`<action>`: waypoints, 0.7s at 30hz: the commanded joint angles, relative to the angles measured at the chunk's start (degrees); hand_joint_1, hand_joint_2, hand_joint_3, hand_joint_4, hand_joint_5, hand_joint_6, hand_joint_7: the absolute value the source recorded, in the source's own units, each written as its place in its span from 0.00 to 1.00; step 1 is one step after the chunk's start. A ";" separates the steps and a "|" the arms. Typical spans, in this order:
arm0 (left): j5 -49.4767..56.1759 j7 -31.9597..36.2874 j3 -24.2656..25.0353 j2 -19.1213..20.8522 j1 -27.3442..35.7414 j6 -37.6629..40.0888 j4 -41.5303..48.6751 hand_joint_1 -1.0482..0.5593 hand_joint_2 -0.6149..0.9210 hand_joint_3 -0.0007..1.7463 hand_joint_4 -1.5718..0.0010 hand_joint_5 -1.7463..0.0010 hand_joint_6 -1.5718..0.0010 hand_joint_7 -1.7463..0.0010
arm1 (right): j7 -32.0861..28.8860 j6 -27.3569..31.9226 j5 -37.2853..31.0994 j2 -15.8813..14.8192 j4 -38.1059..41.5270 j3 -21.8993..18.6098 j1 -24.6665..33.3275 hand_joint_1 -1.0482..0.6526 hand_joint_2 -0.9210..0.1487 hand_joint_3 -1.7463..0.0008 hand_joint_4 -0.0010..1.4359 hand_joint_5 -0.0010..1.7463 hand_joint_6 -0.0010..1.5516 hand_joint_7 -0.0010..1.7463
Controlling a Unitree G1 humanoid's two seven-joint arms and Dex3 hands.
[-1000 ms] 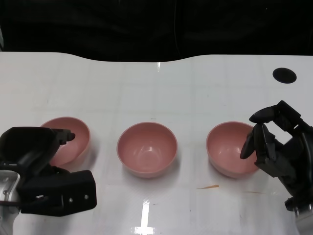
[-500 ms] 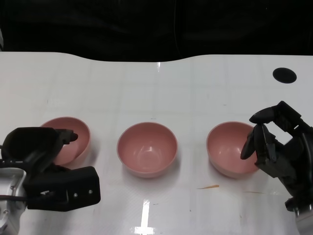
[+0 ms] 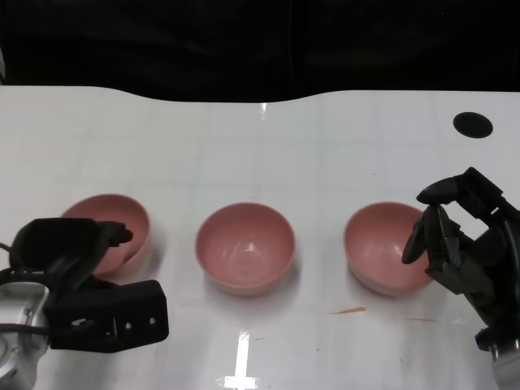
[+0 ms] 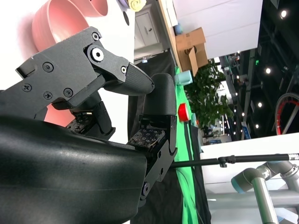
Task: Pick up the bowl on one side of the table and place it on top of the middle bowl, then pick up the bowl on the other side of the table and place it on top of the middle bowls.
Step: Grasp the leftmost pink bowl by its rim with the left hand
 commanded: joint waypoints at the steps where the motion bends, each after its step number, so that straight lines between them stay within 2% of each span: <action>1: -0.18 0.85 -1.48 -0.53 -3.38 -0.50 6.55 0.25 1.00 0.01 0.55 1.00 0.54 1.00 | 0.76 -1.35 0.27 -0.42 0.95 -0.55 -0.67 0.58 0.31 0.39 0.60 1.00 0.49 0.85; 9: -1.15 0.77 -2.23 -0.30 -4.50 -1.31 8.31 0.27 1.00 0.01 0.55 1.00 0.54 1.00 | 0.66 -0.75 0.09 -0.46 0.54 -0.46 -0.50 0.56 0.32 0.39 0.58 1.00 0.48 0.86; 15: -1.25 1.20 -2.57 -0.37 -4.60 -1.05 8.37 0.28 1.00 0.01 0.54 1.00 0.53 1.00 | 0.89 -2.52 -0.17 -0.36 1.40 -0.54 -0.60 0.57 0.32 0.39 0.58 1.00 0.48 0.86; 17: -1.64 1.42 -2.48 -0.43 -4.48 -1.44 8.09 0.31 1.00 0.01 0.52 0.99 0.52 0.99 | -0.04 -0.96 -0.44 -0.62 0.76 -0.43 -0.49 0.55 0.33 0.39 0.59 1.00 0.49 0.85; 21: -3.79 1.96 -1.69 -0.87 -4.57 -3.02 8.74 0.45 1.00 0.03 0.48 0.98 0.48 0.98 | 0.14 -0.68 -0.20 -0.69 0.91 -0.47 -0.68 0.56 0.32 0.39 0.59 1.00 0.49 0.85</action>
